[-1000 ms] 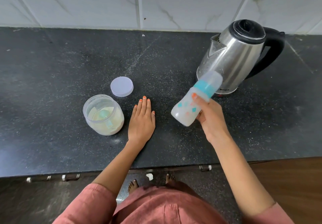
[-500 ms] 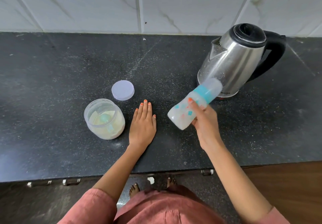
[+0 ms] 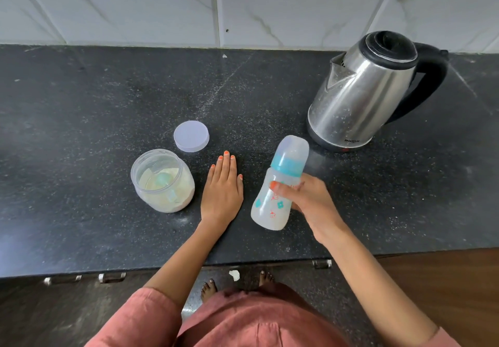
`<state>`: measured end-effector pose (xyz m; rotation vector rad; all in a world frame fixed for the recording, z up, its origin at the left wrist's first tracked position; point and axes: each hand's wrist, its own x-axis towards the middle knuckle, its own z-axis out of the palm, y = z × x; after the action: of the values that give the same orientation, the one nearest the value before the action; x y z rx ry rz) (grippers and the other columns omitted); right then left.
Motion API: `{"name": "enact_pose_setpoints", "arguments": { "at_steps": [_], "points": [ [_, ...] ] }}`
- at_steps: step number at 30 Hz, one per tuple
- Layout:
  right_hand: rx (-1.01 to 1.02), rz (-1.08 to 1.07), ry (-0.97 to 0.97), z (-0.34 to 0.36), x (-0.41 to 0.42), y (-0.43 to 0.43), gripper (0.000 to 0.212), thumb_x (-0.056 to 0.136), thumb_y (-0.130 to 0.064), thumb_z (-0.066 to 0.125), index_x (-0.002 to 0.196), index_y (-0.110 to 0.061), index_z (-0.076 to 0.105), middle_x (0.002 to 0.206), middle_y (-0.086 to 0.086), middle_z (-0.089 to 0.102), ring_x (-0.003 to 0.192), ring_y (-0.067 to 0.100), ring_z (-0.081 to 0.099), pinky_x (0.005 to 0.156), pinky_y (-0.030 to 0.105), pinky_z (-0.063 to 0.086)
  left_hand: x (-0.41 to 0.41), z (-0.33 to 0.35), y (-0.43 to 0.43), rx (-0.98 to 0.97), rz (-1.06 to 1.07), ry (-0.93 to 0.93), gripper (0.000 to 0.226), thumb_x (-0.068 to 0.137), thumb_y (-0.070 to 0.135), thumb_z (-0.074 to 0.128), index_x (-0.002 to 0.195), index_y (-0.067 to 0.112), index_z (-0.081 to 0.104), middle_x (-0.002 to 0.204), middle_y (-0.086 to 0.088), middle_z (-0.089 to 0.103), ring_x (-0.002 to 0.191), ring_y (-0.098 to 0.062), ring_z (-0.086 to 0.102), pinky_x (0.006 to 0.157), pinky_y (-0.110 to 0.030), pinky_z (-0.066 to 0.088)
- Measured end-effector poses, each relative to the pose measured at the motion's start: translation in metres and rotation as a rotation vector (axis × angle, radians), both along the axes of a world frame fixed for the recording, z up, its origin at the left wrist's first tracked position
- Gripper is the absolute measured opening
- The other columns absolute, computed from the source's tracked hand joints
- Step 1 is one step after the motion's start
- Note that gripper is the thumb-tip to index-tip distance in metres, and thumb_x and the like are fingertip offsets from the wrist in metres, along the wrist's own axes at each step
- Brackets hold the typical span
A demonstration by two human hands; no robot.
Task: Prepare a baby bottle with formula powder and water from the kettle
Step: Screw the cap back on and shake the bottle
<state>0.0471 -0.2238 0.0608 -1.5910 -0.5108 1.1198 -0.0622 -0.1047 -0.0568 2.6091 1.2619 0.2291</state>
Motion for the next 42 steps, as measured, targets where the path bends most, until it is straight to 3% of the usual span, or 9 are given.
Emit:
{"name": "enact_pose_setpoints", "arguments": {
  "at_steps": [5,11,17,22,27,29,33,39,42],
  "points": [
    [0.238,-0.41,0.254,0.004,0.015,0.013,0.011,0.084,-0.013,0.059,0.093,-0.019,0.06,0.091,-0.003,0.066,0.085,0.009,0.064,0.075,0.025,0.055,0.0,0.003,-0.001,0.014,0.007,-0.015,0.052,0.099,0.029,0.015,0.144,0.002,0.019,0.153,-0.014,0.016,0.142,-0.025,0.014,0.114,-0.033,0.004],
    [0.045,0.016,-0.017,0.005,0.005,0.003,0.016,0.075,-0.008,0.068,0.084,-0.021,0.065,0.081,-0.006,0.07,0.081,0.009,0.065,0.079,0.029,0.053,-0.001,0.005,-0.002,0.004,0.01,-0.029,0.049,0.101,0.024,0.023,0.144,0.002,0.017,0.154,-0.013,0.014,0.143,-0.025,0.012,0.114,-0.032,0.002],
    [0.243,-0.451,0.25,0.001,0.018,0.015,0.021,0.085,-0.015,0.059,0.106,-0.015,0.058,0.096,-0.002,0.066,0.087,0.008,0.064,0.076,0.026,0.055,0.0,0.005,-0.002,0.008,0.007,-0.012,0.057,0.096,0.031,0.008,0.144,0.003,0.017,0.154,-0.013,0.014,0.143,-0.024,0.012,0.113,-0.031,0.001],
    [0.044,-0.033,0.032,0.002,0.001,0.002,0.015,0.078,-0.008,0.066,0.085,-0.021,0.064,0.084,-0.004,0.068,0.081,0.009,0.064,0.08,0.03,0.052,0.0,0.002,-0.001,-0.004,0.005,-0.001,0.05,0.1,0.028,0.017,0.145,0.003,0.015,0.154,-0.013,0.012,0.143,-0.024,0.01,0.115,-0.033,0.003],
    [0.244,-0.421,0.259,0.004,0.016,0.012,0.017,0.083,-0.015,0.06,0.1,-0.018,0.059,0.095,-0.003,0.066,0.089,0.009,0.063,0.077,0.025,0.055,0.0,0.003,-0.001,0.014,0.0,-0.023,0.068,0.089,0.036,0.0,0.142,0.001,0.025,0.151,-0.015,0.022,0.141,-0.027,0.02,0.113,-0.034,0.008],
    [0.224,-0.358,0.232,0.003,0.013,0.012,0.016,0.084,-0.014,0.06,0.099,-0.018,0.059,0.094,-0.003,0.066,0.089,0.01,0.064,0.079,0.027,0.055,0.0,0.004,-0.002,0.015,0.008,-0.028,0.065,0.091,0.035,0.004,0.141,0.0,0.027,0.15,-0.016,0.024,0.14,-0.028,0.023,0.112,-0.034,0.008],
    [0.062,0.022,0.006,0.004,0.002,0.0,0.014,0.076,-0.008,0.067,0.084,-0.019,0.065,0.081,-0.004,0.069,0.08,0.01,0.065,0.078,0.03,0.053,0.0,0.004,-0.002,-0.012,0.011,-0.006,0.05,0.1,0.026,0.022,0.144,0.003,0.016,0.154,-0.013,0.013,0.143,-0.024,0.011,0.114,-0.032,0.002],
    [0.267,-0.425,0.291,0.005,0.02,0.011,0.016,0.086,-0.014,0.057,0.102,-0.015,0.057,0.094,-0.002,0.065,0.087,0.008,0.063,0.069,0.021,0.056,0.0,0.004,-0.001,-0.003,0.002,-0.021,0.05,0.101,0.026,0.021,0.145,0.003,0.014,0.155,-0.012,0.01,0.143,-0.024,0.009,0.115,-0.032,0.001],
    [0.148,-0.172,0.172,0.002,0.008,0.005,0.014,0.082,-0.011,0.061,0.094,-0.015,0.062,0.091,0.001,0.067,0.088,0.014,0.064,0.079,0.03,0.055,0.0,0.002,-0.001,0.005,0.002,-0.023,0.061,0.094,0.035,0.005,0.143,0.002,0.02,0.153,-0.014,0.016,0.142,-0.025,0.015,0.113,-0.032,0.003]
  ]
}}
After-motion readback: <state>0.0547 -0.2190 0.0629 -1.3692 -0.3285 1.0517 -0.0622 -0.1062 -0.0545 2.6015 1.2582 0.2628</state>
